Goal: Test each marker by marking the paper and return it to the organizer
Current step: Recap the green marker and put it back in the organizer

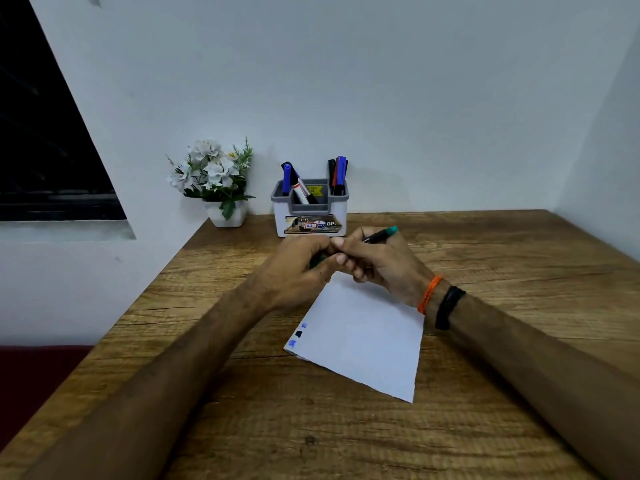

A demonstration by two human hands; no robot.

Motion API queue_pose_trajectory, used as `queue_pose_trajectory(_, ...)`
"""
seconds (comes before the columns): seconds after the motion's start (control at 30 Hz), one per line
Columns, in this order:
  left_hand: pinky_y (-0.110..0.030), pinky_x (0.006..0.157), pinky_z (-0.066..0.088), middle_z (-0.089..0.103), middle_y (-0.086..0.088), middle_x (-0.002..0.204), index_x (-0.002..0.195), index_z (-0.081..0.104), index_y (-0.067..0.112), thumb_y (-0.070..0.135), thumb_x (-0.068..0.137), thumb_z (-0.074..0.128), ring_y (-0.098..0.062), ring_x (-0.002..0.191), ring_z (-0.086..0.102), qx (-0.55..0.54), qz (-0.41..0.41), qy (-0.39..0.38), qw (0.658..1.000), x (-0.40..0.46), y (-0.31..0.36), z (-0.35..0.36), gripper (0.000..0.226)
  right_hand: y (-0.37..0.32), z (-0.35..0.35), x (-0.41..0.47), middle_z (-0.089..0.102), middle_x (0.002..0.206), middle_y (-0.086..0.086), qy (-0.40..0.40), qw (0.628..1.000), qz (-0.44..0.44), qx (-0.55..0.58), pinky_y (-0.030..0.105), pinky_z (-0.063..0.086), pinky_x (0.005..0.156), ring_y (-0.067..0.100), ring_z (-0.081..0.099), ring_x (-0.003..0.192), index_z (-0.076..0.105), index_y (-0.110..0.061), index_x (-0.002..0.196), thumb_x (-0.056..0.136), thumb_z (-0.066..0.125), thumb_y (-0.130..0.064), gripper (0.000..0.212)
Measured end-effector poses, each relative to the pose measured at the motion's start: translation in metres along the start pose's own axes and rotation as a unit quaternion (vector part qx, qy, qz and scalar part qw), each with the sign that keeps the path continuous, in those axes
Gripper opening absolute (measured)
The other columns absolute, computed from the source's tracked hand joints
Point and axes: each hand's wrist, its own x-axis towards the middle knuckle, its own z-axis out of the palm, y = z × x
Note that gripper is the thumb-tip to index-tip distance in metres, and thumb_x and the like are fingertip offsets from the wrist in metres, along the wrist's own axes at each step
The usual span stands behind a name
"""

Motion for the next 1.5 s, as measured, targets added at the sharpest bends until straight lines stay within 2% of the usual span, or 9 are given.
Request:
queue_pose_trajectory(0.33,-0.007,0.055,0.035,0.058,0.019,0.070,0.087,0.066,0.021,0.019,0.097,0.052,0.003,0.061,0.053,0.005,0.051,0.024,0.998,0.000,0.002,0.000,0.017,0.001,0.000,0.007,0.058,0.050,0.000,-0.021,0.997,0.008,0.080,0.016,0.035,0.040,0.004,0.043,0.038,0.055,-0.011,0.057,0.092,0.064,-0.007,0.036)
queue_pose_trajectory(0.47,-0.033,0.062,0.053,0.068,0.007,0.078,0.089,0.068,0.017,0.038,0.094,0.051,-0.009,0.071,0.062,-0.016,0.039,0.026,0.999,0.005,-0.003,0.002,0.028,0.001,-0.006,0.009,0.061,0.055,0.003,-0.007,0.999,-0.020,0.043,0.013,0.034,0.039,0.002,0.044,0.039,0.063,-0.020,0.051,0.087,0.069,-0.013,0.036)
queue_pose_trajectory(0.53,-0.039,0.069,0.056,0.071,0.005,0.084,0.094,0.070,0.020,0.046,0.093,0.052,-0.014,0.079,0.066,-0.024,0.031,0.019,0.999,0.006,-0.004,0.002,0.032,0.002,-0.008,0.010,0.060,0.062,0.009,0.000,0.999,-0.038,0.025,0.014,0.036,0.039,0.004,0.046,0.042,0.064,-0.019,0.058,0.086,0.070,-0.014,0.030)
queue_pose_trajectory(0.63,-0.022,0.066,0.047,0.068,0.015,0.082,0.090,0.068,0.032,0.054,0.083,0.061,0.000,0.076,0.062,-0.034,-0.003,0.010,0.999,0.005,-0.007,-0.005,0.024,0.004,-0.011,0.010,0.054,0.054,0.002,0.035,0.998,-0.049,0.011,0.016,0.034,0.039,0.006,0.043,0.042,0.062,-0.011,0.072,0.090,0.066,-0.011,0.018)
queue_pose_trajectory(0.73,-0.024,0.069,0.043,0.067,0.014,0.091,0.094,0.069,0.031,0.057,0.077,0.070,-0.002,0.083,0.061,0.000,-0.073,-0.016,0.997,0.001,-0.019,-0.013,0.032,0.002,-0.014,0.008,0.053,0.052,-0.001,0.064,0.997,-0.036,0.029,0.018,0.033,0.039,0.009,0.043,0.041,0.067,-0.011,0.085,0.091,0.061,-0.009,0.008)
queue_pose_trajectory(0.97,-0.029,0.072,0.052,0.069,0.007,0.096,0.098,0.069,0.035,0.066,0.069,0.071,-0.007,0.086,0.063,0.050,-0.136,-0.071,0.987,-0.003,-0.029,-0.015,0.043,-0.013,-0.006,-0.010,0.072,0.073,0.012,-0.052,0.996,0.033,0.067,0.019,0.049,0.050,0.013,0.065,0.056,0.072,-0.002,0.101,0.096,0.046,-0.016,0.030)
queue_pose_trajectory(1.1,-0.027,0.071,0.051,0.067,0.008,0.093,0.097,0.066,0.037,0.062,0.066,0.076,-0.009,0.085,0.062,0.052,-0.149,-0.082,0.984,-0.002,-0.028,-0.013,0.041,-0.006,0.003,-0.019,0.066,0.065,0.006,-0.059,0.997,-0.013,-0.051,0.020,0.048,0.047,0.012,0.060,0.051,0.069,-0.002,0.086,0.078,0.073,-0.019,0.020)
queue_pose_trajectory(1.3,-0.018,0.063,0.039,0.054,0.022,0.076,0.108,0.068,0.025,0.030,0.079,0.075,-0.001,0.068,0.051,0.067,-0.120,-0.092,0.986,-0.001,-0.028,-0.015,0.030,0.002,0.009,-0.022,0.072,0.073,0.015,-0.083,0.995,0.025,-0.043,0.022,0.052,0.046,0.018,0.070,0.057,0.073,0.002,0.094,0.093,0.057,0.001,0.016)
queue_pose_trajectory(1.5,-0.017,0.055,0.038,0.056,0.020,0.071,0.106,0.068,0.025,0.016,0.079,0.072,0.002,0.059,0.050,0.077,-0.116,-0.098,0.985,-0.002,-0.027,-0.013,0.029,0.001,0.019,-0.027,0.072,0.073,0.014,-0.092,0.994,0.023,-0.051,0.022,0.055,0.050,0.018,0.071,0.060,0.073,0.000,0.091,0.088,0.064,0.003,0.010)
